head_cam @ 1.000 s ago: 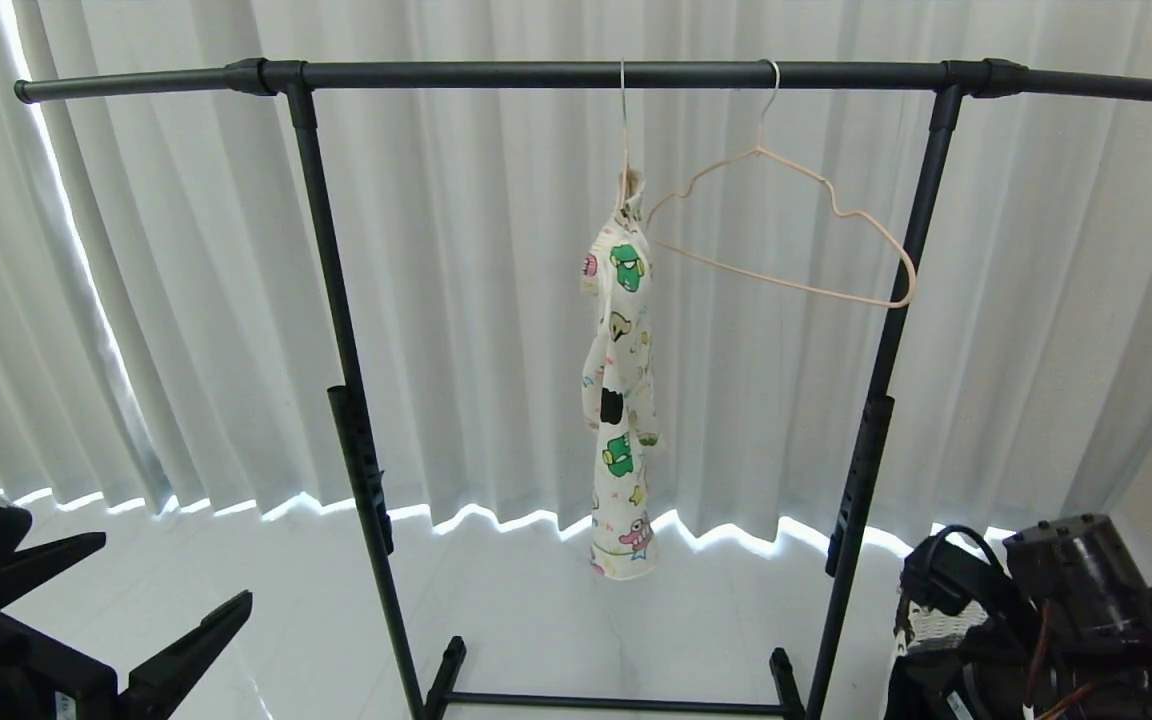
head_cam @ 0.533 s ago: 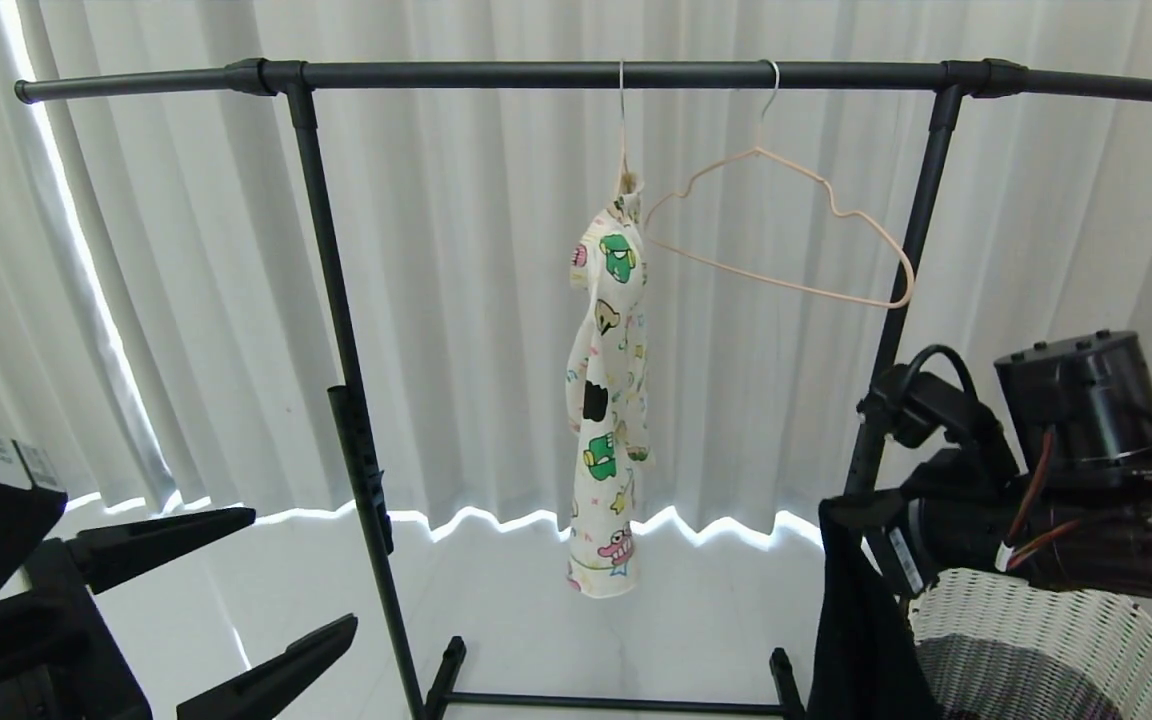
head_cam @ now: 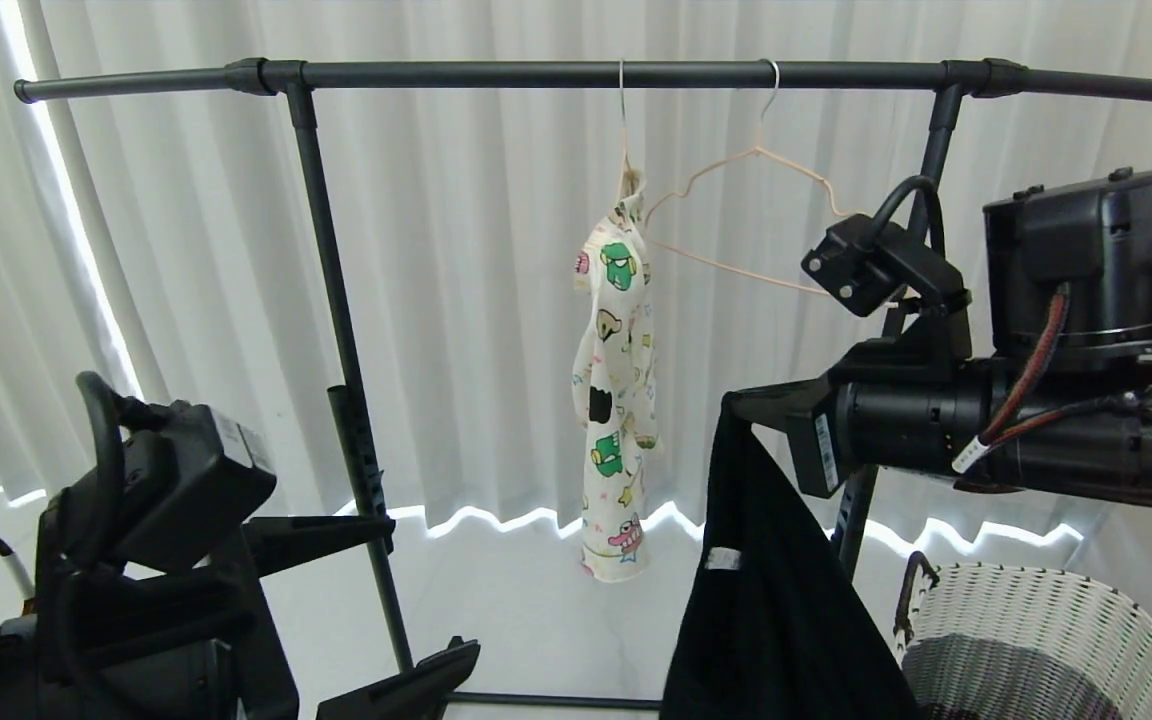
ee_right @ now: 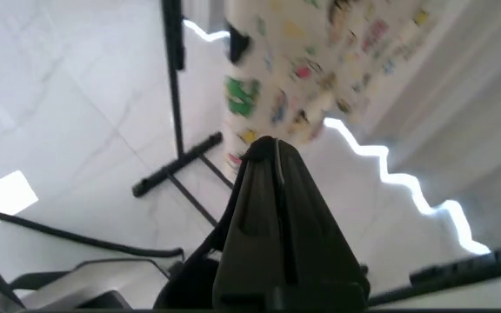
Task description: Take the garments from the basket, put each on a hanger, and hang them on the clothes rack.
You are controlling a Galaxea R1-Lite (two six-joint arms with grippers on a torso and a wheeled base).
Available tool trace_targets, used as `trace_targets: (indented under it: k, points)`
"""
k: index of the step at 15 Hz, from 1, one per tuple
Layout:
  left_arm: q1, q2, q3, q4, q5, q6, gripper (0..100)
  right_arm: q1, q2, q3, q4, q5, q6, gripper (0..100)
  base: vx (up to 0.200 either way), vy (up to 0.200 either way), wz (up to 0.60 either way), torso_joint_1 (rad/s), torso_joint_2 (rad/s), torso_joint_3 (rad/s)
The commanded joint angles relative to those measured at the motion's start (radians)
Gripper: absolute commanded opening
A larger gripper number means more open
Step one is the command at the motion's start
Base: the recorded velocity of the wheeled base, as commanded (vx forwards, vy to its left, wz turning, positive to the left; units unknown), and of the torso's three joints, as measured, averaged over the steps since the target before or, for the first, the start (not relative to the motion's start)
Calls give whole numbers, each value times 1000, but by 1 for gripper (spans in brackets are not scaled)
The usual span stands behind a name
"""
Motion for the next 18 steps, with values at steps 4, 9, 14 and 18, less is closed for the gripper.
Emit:
trace_targets:
  k: [4,9,14,18]
  points:
    - [-18,166,-7,-112,-1,-3,100,82,96,-172,14,0,35,0,0,0,0,0,0,0]
    - [-12,359,-50,-216,-14,-69,100,144,75,-185,14,14,51,0,0,0,0,0,0,0]
    - [-7,531,-63,-277,-9,-63,100,156,55,-182,14,14,58,0,0,0,0,0,0,0]
    - [-7,577,-61,-277,-4,-63,100,156,33,-176,14,13,61,0,0,0,0,0,0,0]
